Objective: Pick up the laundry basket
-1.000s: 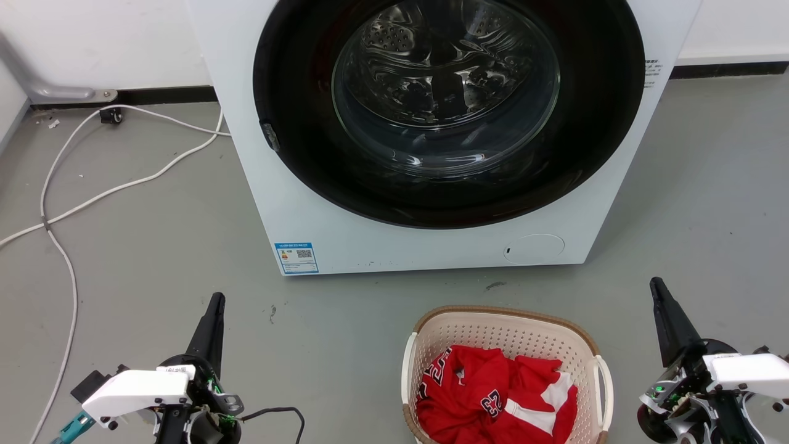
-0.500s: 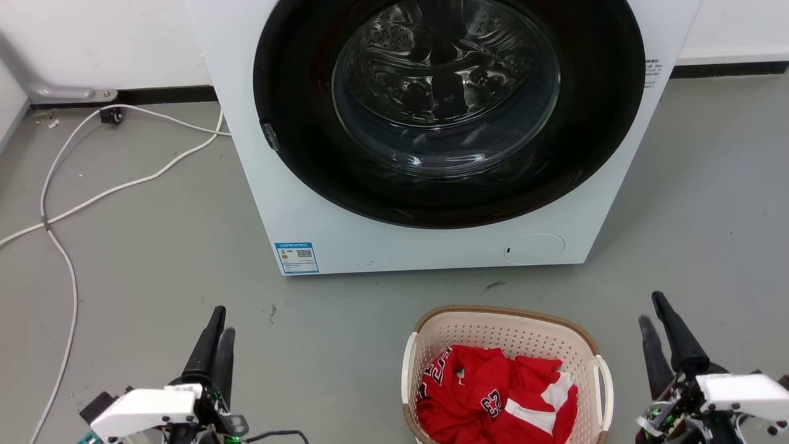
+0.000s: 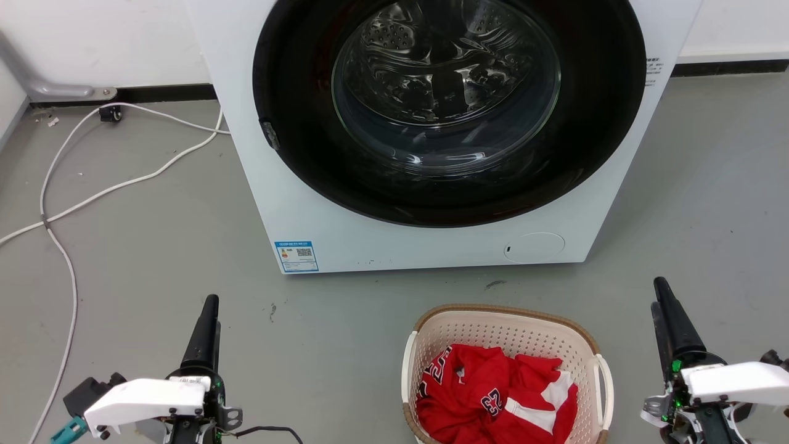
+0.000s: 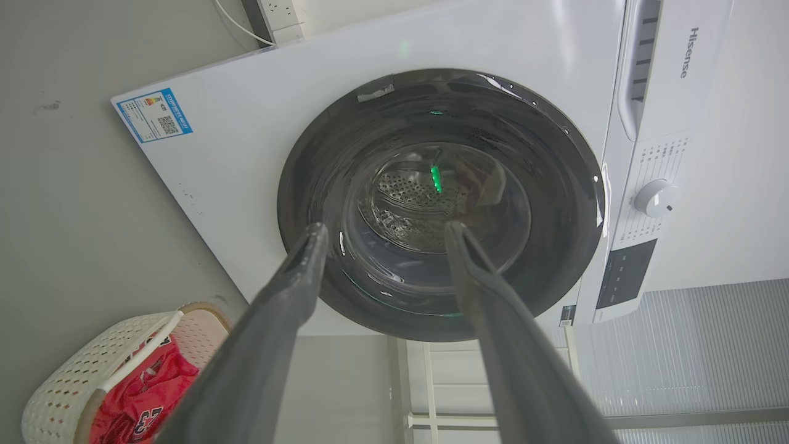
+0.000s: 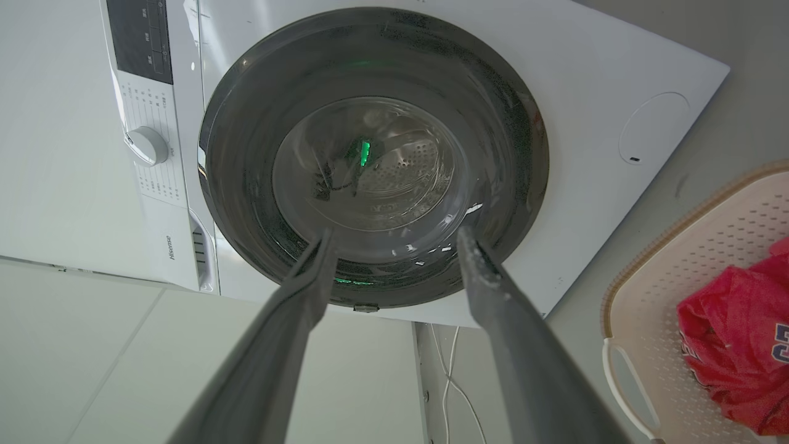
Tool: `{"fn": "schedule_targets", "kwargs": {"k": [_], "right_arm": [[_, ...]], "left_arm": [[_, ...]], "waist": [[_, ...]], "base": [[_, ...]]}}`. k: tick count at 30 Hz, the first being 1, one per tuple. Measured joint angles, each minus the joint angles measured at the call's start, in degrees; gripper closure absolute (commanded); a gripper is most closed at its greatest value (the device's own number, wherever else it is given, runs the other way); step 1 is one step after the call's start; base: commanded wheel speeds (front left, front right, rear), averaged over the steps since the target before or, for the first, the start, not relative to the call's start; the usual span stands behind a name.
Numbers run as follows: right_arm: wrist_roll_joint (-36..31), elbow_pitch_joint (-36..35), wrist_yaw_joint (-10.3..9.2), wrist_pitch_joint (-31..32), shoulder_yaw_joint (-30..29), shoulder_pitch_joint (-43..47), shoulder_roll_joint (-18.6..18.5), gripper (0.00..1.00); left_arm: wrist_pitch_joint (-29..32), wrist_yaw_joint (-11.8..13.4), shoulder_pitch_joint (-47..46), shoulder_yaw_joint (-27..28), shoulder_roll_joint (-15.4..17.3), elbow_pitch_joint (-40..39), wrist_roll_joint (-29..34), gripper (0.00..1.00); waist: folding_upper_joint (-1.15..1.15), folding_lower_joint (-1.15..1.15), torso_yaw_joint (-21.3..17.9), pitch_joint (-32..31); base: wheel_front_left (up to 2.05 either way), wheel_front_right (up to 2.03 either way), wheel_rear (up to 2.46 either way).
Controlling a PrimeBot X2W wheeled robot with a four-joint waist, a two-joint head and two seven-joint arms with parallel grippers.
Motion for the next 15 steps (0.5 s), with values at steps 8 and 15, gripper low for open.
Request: {"fn": "schedule_targets", "kwargs": {"k": [8,15], "right_arm": [[-11.5,-3.3,0.0,-2.0,1.5,0.1,0.0,0.0],[-20.9,-4.9,0.0,-3.6,1.9,0.8,0.0,0.0]], "left_arm": [[-1.9,2.4,0.0,-1.4,0.0,-3.0,9.5,0.0],[-3.5,4.1,0.0,-3.3,0.0,-4.3,18.4,0.0]], "waist": [[0.0,0.0,0.1,0.1],[0.0,0.0,0.1,0.1]], "base": [[0.0,0.0,0.0],[0.0,0.0,0.0]]}}
